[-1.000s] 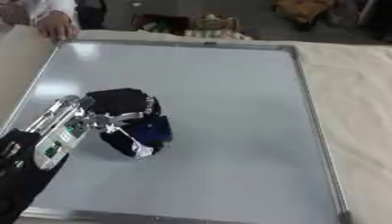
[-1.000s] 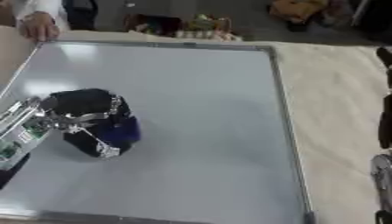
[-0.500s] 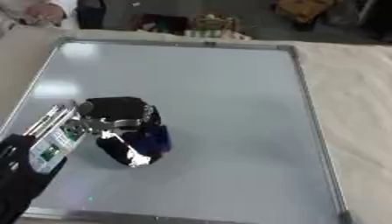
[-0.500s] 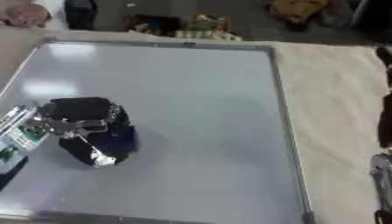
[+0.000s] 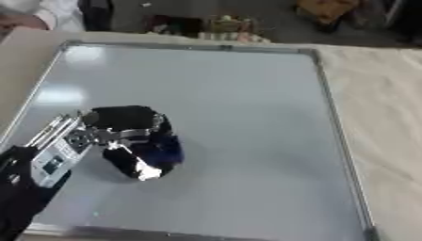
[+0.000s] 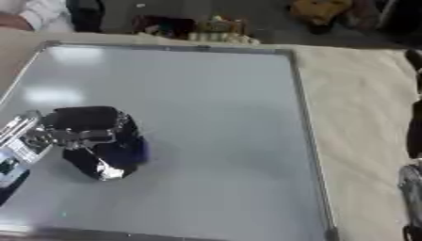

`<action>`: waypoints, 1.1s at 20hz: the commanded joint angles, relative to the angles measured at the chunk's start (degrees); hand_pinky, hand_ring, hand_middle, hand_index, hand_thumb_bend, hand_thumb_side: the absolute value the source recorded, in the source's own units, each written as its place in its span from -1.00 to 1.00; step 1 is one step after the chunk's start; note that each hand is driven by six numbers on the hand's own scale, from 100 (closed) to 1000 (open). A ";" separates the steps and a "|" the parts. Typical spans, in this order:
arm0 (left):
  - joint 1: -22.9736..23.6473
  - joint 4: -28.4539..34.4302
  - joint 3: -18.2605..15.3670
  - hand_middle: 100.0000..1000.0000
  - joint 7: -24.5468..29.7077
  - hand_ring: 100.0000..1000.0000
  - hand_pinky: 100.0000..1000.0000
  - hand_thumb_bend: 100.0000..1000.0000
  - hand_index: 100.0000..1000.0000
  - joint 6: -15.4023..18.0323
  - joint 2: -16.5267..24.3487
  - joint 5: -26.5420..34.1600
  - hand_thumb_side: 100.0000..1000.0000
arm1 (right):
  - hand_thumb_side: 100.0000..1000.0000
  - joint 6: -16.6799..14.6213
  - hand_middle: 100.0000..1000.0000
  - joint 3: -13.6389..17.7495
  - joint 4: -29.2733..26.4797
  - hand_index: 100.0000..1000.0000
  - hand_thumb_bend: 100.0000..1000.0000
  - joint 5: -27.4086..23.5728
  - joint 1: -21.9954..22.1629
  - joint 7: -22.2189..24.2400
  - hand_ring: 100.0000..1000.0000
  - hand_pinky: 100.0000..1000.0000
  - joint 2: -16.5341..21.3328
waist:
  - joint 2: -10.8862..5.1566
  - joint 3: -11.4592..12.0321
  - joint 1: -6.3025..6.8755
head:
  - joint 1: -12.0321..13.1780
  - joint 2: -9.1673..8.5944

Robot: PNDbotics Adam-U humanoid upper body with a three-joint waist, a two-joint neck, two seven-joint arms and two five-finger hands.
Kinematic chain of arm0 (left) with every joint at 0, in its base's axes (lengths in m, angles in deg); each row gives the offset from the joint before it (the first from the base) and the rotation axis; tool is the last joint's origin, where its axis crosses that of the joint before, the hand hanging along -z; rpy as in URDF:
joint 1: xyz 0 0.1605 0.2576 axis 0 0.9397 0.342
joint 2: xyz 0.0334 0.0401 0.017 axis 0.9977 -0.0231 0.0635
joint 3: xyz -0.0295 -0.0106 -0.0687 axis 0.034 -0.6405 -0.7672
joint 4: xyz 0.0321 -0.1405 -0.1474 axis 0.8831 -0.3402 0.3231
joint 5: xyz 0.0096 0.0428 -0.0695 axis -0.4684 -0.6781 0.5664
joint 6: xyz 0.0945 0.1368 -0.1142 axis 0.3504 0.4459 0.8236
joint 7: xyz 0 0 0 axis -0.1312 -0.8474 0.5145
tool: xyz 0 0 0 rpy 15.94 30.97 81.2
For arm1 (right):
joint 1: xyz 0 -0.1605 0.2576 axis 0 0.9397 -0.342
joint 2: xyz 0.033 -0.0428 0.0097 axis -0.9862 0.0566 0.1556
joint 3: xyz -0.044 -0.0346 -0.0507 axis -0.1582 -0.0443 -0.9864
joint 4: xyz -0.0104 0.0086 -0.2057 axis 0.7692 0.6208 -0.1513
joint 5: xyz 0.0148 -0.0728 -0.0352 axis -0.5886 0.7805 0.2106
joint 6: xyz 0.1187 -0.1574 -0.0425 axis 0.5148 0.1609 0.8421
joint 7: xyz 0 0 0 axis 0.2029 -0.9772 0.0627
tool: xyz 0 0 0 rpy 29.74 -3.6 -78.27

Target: Wipe the whiteboard clean with a brush.

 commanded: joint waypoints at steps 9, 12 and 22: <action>-0.50 -1.45 -0.03 -0.02 7.12 0.10 0.01 -0.76 -0.90 11.51 1.17 -2.07 -0.01 | 0.92 -0.11 0.29 0.09 -0.80 0.72 -0.77 -0.51 -0.50 -0.41 0.86 0.82 1.11 | -0.95 -0.15 -0.11 | -0.08 -0.15; -0.52 -2.00 -0.08 0.06 8.00 0.16 0.05 -0.66 -0.91 12.26 0.97 -2.92 0.03 | 0.91 -0.12 0.29 0.09 -0.80 0.72 -0.77 -0.55 -0.47 -0.48 0.86 0.82 1.08 | -0.98 -0.15 -0.09 | -0.04 -0.15; -0.22 -3.72 -0.22 0.29 9.10 0.33 0.12 -0.44 -1.00 11.66 0.03 -5.48 0.10 | 0.91 -0.14 0.29 0.15 -0.80 0.72 -0.77 -0.61 -0.36 -0.68 0.86 0.82 0.92 | -1.04 -0.23 -0.16 | 0.00 -0.36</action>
